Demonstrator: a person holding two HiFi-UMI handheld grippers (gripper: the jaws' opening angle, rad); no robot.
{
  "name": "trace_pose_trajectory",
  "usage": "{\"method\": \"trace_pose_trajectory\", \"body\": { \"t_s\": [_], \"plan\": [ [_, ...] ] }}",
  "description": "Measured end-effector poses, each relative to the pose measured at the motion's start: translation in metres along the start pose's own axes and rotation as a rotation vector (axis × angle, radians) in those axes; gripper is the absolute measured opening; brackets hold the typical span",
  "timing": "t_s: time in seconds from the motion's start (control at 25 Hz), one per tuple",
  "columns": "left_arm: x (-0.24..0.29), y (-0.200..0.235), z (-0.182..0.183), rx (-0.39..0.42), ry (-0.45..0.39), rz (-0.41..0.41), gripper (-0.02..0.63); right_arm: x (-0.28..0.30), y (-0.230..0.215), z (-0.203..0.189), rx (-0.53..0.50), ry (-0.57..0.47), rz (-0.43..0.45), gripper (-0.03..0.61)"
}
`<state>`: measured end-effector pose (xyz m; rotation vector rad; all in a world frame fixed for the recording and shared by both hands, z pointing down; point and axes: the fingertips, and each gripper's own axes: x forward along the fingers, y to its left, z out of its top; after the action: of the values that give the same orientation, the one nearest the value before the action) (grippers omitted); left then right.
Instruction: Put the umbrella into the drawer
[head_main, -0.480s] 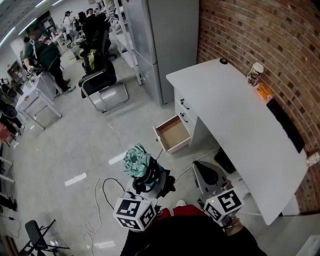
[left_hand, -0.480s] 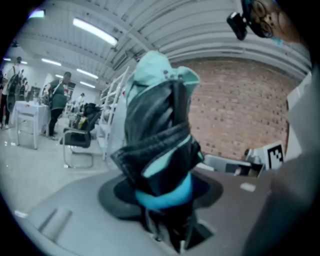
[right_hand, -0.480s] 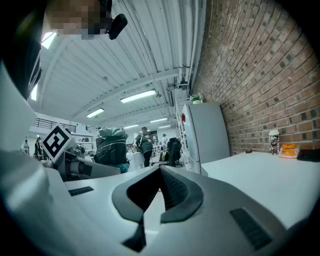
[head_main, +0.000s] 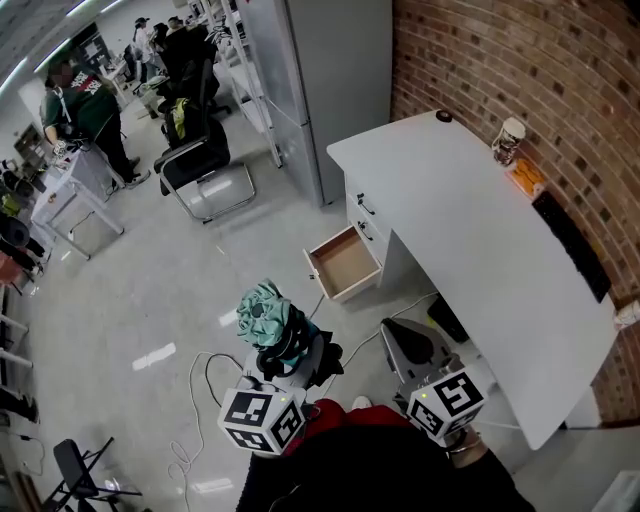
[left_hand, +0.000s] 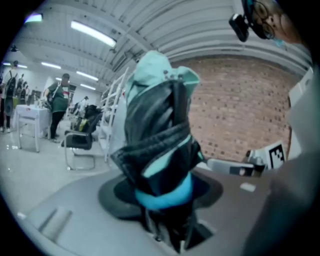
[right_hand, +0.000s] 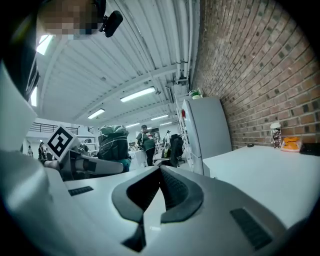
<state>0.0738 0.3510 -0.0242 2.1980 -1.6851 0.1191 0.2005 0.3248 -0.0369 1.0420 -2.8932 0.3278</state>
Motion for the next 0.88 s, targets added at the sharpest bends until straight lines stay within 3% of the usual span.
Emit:
{"method": "trace_pose_trajectory", "body": {
  "t_s": [0.44, 0.64, 0.88],
  "plan": [
    [0.004, 0.016, 0.016, 0.006, -0.022, 0.050, 0.230, 0.004, -0.023, 0.012, 0.009, -0.016, -0.056, 0.002],
    [0.021, 0.021, 0.044, -0.004, 0.013, 0.050, 0.230, 0.020, -0.037, 0.034, 0.051, -0.011, -0.066, 0.002],
    [0.048, 0.071, 0.028, -0.036, 0.010, 0.012, 0.230, 0.065, -0.037, 0.012, 0.041, 0.020, -0.098, 0.002]
  ]
}}
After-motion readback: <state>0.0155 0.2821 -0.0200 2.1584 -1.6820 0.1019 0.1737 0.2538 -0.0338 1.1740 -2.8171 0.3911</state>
